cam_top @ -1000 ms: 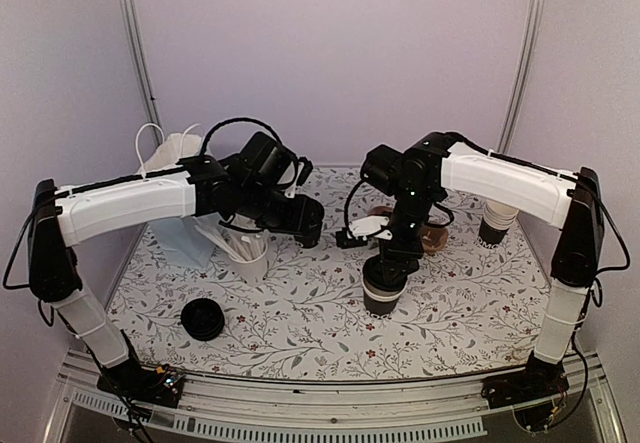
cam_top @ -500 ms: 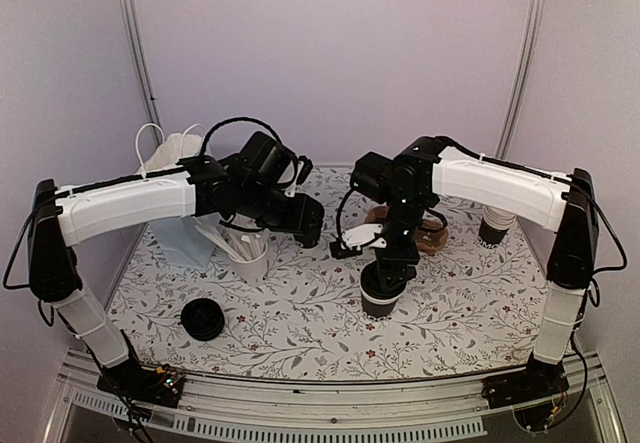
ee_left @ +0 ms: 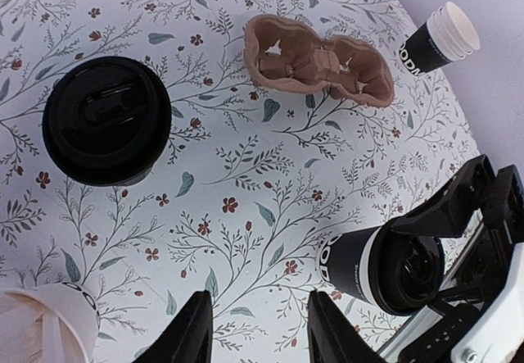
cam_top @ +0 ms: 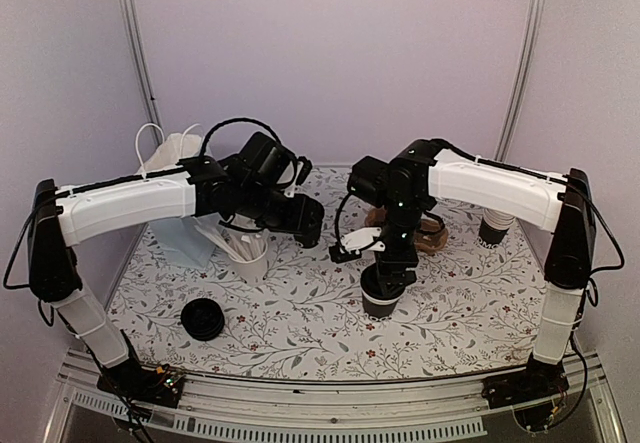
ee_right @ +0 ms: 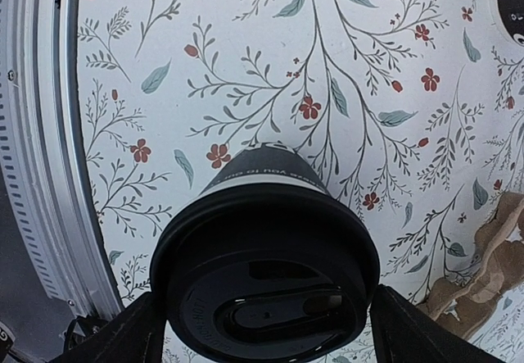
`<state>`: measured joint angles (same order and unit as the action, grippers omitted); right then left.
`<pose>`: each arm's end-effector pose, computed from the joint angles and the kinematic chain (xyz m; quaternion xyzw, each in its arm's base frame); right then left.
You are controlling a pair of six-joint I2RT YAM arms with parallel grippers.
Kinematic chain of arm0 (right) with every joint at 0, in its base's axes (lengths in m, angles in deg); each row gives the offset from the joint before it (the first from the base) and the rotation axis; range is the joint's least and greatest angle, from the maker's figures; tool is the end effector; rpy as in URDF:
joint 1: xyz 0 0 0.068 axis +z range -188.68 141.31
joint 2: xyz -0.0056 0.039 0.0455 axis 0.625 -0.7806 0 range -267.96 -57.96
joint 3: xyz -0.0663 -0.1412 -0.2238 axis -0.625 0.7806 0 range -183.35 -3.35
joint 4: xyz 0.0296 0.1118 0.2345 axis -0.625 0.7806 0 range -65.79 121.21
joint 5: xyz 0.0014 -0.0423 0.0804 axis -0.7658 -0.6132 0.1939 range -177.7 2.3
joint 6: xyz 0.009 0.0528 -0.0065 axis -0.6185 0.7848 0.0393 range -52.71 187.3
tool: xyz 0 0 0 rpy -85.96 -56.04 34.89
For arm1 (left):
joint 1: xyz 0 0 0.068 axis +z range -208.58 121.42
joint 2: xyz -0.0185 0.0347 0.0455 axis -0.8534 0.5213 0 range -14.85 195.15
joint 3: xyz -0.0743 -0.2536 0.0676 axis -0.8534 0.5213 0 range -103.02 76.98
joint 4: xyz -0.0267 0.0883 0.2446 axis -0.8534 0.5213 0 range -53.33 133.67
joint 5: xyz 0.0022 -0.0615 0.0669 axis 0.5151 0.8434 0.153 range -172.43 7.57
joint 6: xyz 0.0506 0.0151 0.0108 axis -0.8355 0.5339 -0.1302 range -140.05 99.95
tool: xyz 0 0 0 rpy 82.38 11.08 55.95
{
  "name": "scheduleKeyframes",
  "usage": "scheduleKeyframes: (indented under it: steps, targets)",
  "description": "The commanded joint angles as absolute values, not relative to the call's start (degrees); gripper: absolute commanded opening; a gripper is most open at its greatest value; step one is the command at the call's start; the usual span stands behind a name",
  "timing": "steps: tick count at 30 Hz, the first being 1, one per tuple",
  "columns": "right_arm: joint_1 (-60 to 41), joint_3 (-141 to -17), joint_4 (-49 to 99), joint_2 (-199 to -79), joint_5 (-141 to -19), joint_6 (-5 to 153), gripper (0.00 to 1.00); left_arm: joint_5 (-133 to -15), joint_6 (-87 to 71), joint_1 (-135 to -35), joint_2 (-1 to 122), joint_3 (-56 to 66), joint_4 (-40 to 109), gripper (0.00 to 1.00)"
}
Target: Pack the takeout coffee
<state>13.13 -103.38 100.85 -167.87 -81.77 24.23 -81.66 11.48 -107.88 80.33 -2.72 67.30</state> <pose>0.2246 0.2917 0.2696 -0.7363 0.6740 0.0539 0.0263 0.2421 -0.2823 0.2899 0.1458 0.9160 -0.2470 0.2805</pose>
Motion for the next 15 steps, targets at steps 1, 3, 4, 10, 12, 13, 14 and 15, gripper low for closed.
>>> scheduleKeyframes:
  steps: [1,3,4,10,12,13,14,15]
  targets:
    - [13.7,-105.09,101.2,-165.8,-83.39,24.5,0.92,-81.29,10.58,-107.1,79.73,-2.97,65.58,0.42]
    - [13.7,-105.12,101.18,-164.05,-83.81,24.33,0.99,-80.38,10.18,-107.25,80.28,-3.9,65.46,0.42]
    - [13.7,-104.94,101.12,-163.3,-83.91,24.11,0.99,-79.91,9.91,-107.32,80.54,-4.43,65.37,0.42]
    - [12.32,-100.09,96.92,-154.33,-82.25,21.93,0.99,-78.29,6.22,-109.4,82.82,-8.57,64.98,0.43]
    - [9.13,-98.97,94.99,-152.04,-79.5,21.86,0.99,-76.27,5.2,-110.12,83.96,-9.79,64.29,0.45]
    - [7.01,-98.21,93.49,-150.52,-77.04,21.98,0.99,-74.41,4.9,-110.43,84.54,-10.19,63.65,0.46]
    - [4.04,-97.08,90.86,-149.43,-74.37,22.06,0.99,-73.16,4.89,-110.9,85.41,-10.35,62.88,0.47]
    - [0.82,-95.53,87.6,-147.84,-70.93,22.77,0.99,-71.91,4.94,-111.22,86.03,-10.57,62.13,0.56]
